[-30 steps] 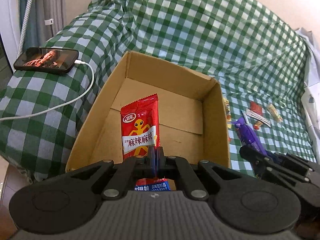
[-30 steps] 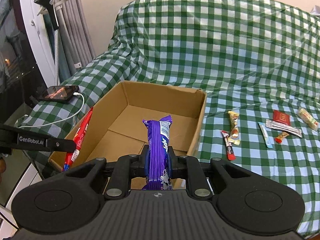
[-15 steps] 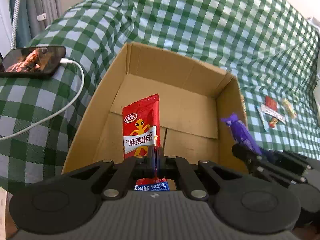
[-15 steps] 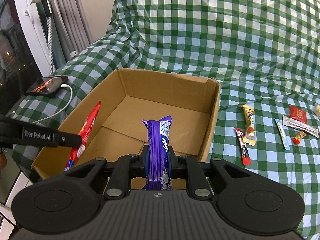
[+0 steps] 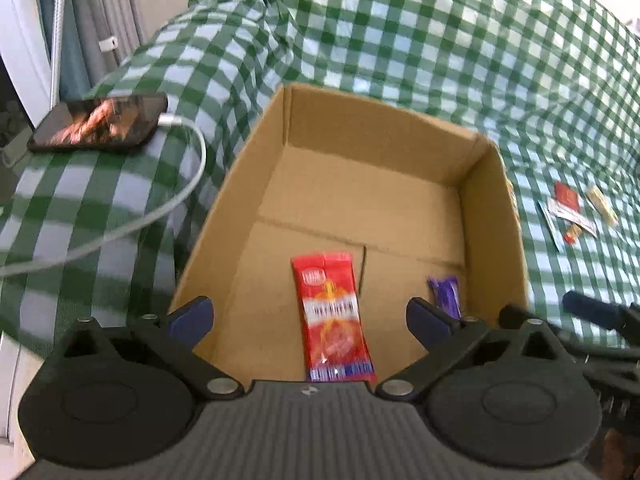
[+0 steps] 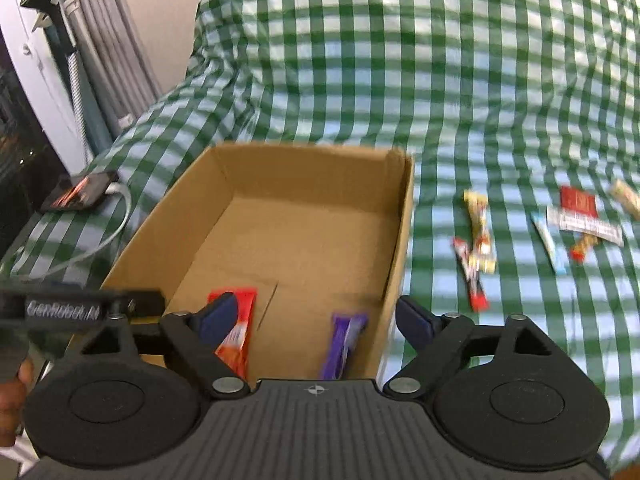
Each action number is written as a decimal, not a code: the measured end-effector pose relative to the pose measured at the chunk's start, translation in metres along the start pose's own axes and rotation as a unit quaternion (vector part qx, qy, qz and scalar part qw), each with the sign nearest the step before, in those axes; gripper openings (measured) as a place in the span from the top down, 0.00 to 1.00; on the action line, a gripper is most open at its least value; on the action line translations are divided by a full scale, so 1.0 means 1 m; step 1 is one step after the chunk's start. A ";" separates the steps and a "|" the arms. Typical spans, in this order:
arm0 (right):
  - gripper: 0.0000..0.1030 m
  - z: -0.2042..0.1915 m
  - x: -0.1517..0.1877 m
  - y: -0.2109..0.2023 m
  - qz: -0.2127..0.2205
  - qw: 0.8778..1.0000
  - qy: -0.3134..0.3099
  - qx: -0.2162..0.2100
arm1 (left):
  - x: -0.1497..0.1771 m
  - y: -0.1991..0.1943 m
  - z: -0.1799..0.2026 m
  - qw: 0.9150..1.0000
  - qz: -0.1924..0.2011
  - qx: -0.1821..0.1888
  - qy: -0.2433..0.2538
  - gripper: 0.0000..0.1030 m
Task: Organize snacks
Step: 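Open both tools and lift them out of the box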
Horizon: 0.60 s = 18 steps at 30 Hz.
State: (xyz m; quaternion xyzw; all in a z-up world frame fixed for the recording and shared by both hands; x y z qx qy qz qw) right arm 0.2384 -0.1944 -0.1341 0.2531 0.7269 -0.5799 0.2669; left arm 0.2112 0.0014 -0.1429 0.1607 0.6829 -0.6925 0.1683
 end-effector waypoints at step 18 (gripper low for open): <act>0.09 -0.023 0.087 -0.105 0.039 0.999 -0.026 0.018 | 0.103 -0.078 0.015 0.999 0.047 -0.013 0.023 0.00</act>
Point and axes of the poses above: each gripper's, at about its wrist camera, not at the fingertips, and y roughly the way its jaws point, z to its right, x to its underside, the point moved 8 cm from there along y, roughly the way its jaws point, and after that the axes turned 5 degrees about -z, right-handed, at the moved point
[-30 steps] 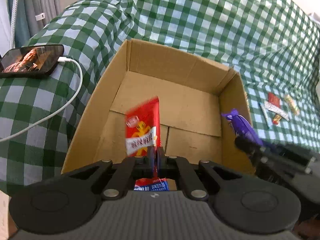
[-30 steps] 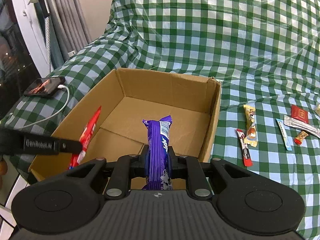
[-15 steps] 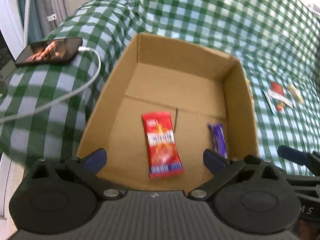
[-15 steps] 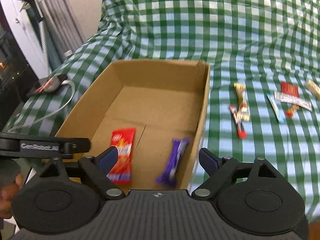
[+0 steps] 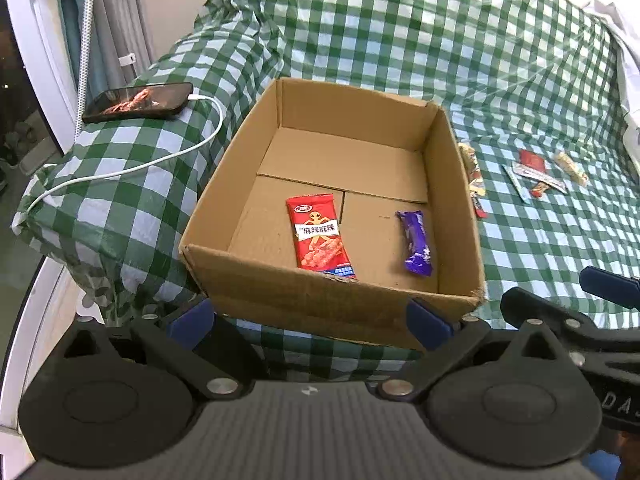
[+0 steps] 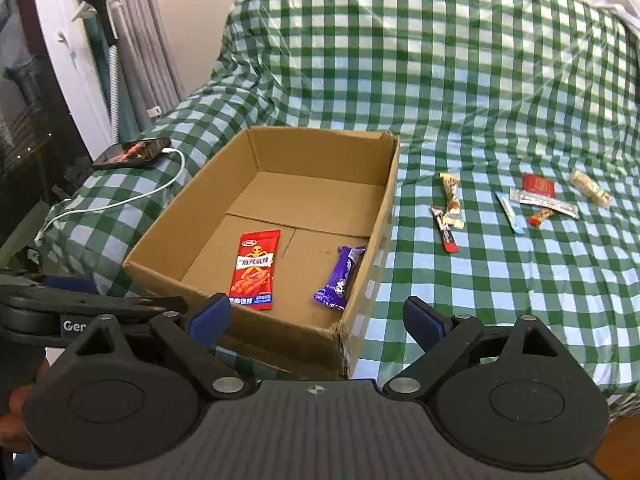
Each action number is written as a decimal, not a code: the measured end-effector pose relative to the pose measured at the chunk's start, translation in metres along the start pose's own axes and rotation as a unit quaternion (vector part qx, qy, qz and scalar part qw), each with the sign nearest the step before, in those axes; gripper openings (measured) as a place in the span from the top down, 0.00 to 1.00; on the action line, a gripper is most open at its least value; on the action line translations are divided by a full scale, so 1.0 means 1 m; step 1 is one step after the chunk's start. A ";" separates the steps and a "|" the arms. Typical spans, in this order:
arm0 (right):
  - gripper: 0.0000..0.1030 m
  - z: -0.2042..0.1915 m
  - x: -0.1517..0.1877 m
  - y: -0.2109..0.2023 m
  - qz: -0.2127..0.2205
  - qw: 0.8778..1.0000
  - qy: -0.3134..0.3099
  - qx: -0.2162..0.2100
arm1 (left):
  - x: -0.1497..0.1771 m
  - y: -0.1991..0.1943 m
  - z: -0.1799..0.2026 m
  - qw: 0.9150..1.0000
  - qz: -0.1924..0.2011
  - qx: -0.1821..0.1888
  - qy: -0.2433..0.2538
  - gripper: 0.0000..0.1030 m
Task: Organize snacks
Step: 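Open both tools and lift them out of the box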
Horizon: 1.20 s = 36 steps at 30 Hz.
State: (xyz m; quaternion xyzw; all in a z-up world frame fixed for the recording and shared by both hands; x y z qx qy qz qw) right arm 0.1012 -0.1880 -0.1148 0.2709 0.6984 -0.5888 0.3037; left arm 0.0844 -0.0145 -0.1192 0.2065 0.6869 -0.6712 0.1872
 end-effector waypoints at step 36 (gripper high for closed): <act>0.05 -0.012 0.013 -0.045 0.057 0.998 -0.037 0.012 | 0.019 -0.036 0.002 1.000 0.026 -0.009 -0.001 0.00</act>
Point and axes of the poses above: each gripper's, at about its wrist camera, not at the fingertips, and y roughly the way its jaws point, z to its right, x to its underside, the point moved 8 cm from there along y, roughly the way its jaws point, and after that the axes turned 5 degrees about -z, right-handed, at the moved point
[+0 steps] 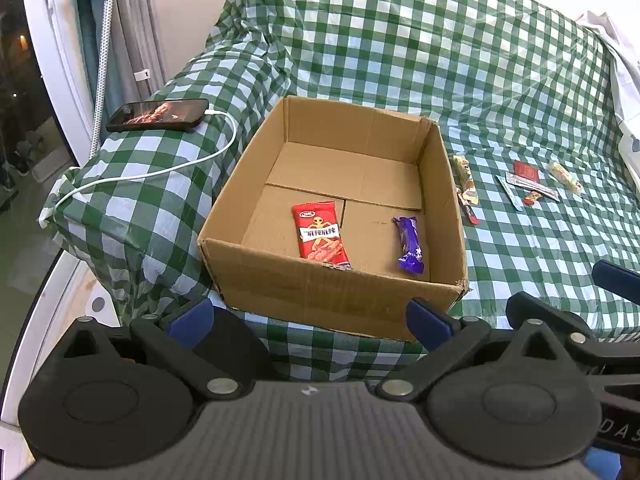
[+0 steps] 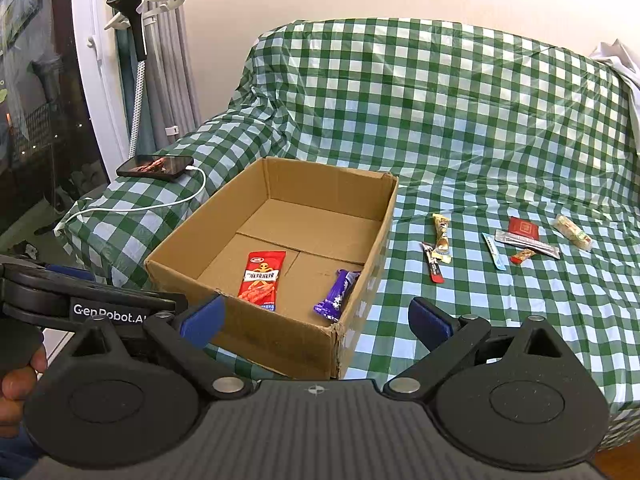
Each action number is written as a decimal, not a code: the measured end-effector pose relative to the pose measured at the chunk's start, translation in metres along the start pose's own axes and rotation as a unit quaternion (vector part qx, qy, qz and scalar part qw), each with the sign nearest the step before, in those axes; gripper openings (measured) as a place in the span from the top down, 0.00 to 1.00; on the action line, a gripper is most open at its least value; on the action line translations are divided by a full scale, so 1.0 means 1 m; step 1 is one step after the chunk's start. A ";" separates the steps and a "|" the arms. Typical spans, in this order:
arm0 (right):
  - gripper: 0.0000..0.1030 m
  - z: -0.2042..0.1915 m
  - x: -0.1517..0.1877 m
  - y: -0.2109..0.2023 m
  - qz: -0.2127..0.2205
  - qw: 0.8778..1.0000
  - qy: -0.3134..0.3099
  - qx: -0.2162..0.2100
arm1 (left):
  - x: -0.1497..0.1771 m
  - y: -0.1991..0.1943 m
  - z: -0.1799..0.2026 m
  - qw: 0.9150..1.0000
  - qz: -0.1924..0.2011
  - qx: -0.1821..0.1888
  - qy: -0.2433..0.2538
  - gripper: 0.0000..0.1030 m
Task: Organize snacks
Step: 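Open both tools and lift them out of the box, then grasp yellow wafer with left tool while right tool grasps silver bar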
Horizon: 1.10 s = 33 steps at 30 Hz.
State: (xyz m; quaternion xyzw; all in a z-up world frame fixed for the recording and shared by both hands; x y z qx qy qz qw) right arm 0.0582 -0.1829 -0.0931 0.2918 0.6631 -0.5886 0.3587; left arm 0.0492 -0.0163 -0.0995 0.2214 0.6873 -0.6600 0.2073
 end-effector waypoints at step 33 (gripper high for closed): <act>0.04 0.199 0.013 0.028 0.011 0.981 0.166 0.095 | -0.078 0.074 0.170 0.989 -0.075 0.059 0.109 0.00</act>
Point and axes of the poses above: each gripper's, at about its wrist camera, not at the fingertips, and y roughly the way its jaws point, z to its right, x to its underside, the point moved 8 cm from there along y, roughly the way its jaws point, and after that the axes turned 5 degrees about -z, right-handed, at the moved point
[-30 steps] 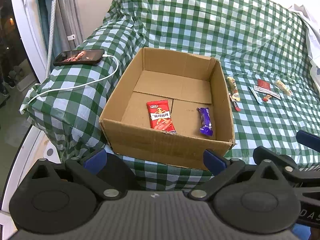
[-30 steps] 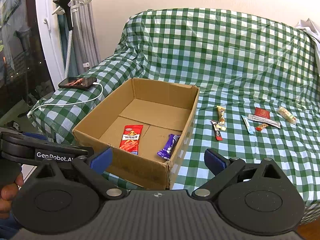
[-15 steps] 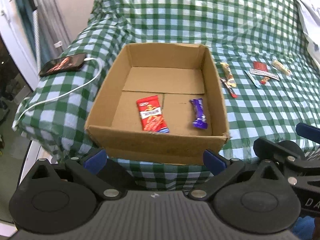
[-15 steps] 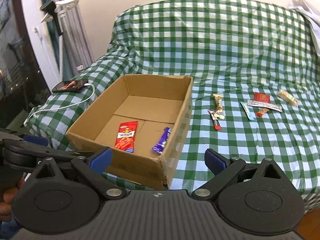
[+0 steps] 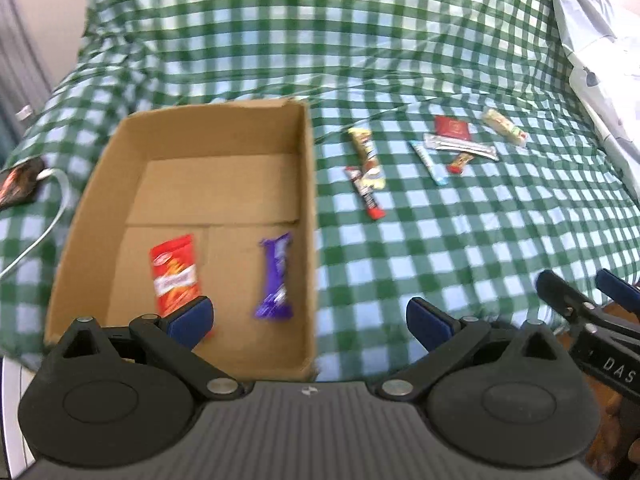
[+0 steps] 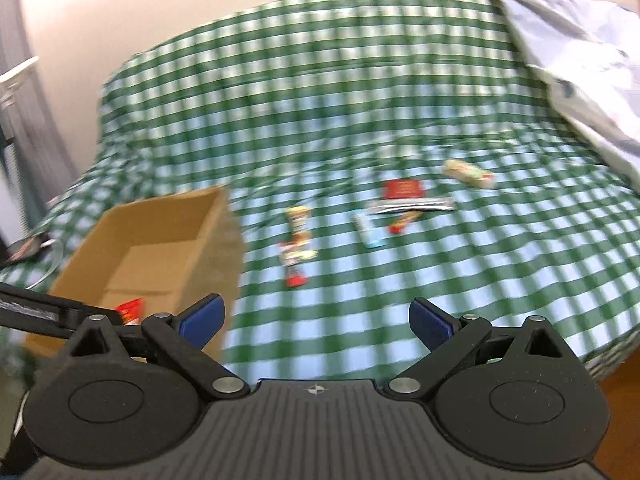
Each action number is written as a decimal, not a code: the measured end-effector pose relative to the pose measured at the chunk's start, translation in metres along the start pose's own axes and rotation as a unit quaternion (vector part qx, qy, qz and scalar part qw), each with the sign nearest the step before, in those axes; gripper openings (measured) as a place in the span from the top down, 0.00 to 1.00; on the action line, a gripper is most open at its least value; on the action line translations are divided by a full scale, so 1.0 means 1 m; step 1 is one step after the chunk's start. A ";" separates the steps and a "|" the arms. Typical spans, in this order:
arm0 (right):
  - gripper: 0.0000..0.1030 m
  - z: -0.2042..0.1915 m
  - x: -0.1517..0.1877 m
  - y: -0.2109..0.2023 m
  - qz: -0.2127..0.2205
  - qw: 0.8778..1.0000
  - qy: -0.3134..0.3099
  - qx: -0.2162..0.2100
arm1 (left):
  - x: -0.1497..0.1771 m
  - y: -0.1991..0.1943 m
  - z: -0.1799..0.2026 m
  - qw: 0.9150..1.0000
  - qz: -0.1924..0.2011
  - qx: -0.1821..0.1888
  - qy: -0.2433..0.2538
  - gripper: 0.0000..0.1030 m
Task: Organize snacks
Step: 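Grasp yellow wafer with left tool while right tool grasps silver bar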
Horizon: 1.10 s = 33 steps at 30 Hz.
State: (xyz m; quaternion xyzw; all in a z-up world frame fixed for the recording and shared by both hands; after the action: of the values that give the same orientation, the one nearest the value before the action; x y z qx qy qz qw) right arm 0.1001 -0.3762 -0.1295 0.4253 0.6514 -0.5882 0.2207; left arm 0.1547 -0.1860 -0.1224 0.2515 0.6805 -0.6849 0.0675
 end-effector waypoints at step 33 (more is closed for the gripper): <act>0.01 0.147 -0.126 0.396 -0.091 0.977 -0.190 0.023 | -0.214 0.348 0.080 0.994 -0.101 0.010 -0.043 0.00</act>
State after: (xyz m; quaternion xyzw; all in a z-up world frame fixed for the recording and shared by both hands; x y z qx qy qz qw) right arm 0.4590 -0.5745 -0.2907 0.2495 0.6198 -0.6908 0.2765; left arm 0.4708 -0.3391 -0.3455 0.1524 0.6921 -0.7051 0.0252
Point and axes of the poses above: each gripper's, at about its wrist camera, not at the fingertips, and y roughly the way its jaws point, z to its right, x to its underside, the point moved 8 cm from there along y, roughly the way its jaws point, and after that the axes turned 5 degrees about -z, right-handed, at the moved point
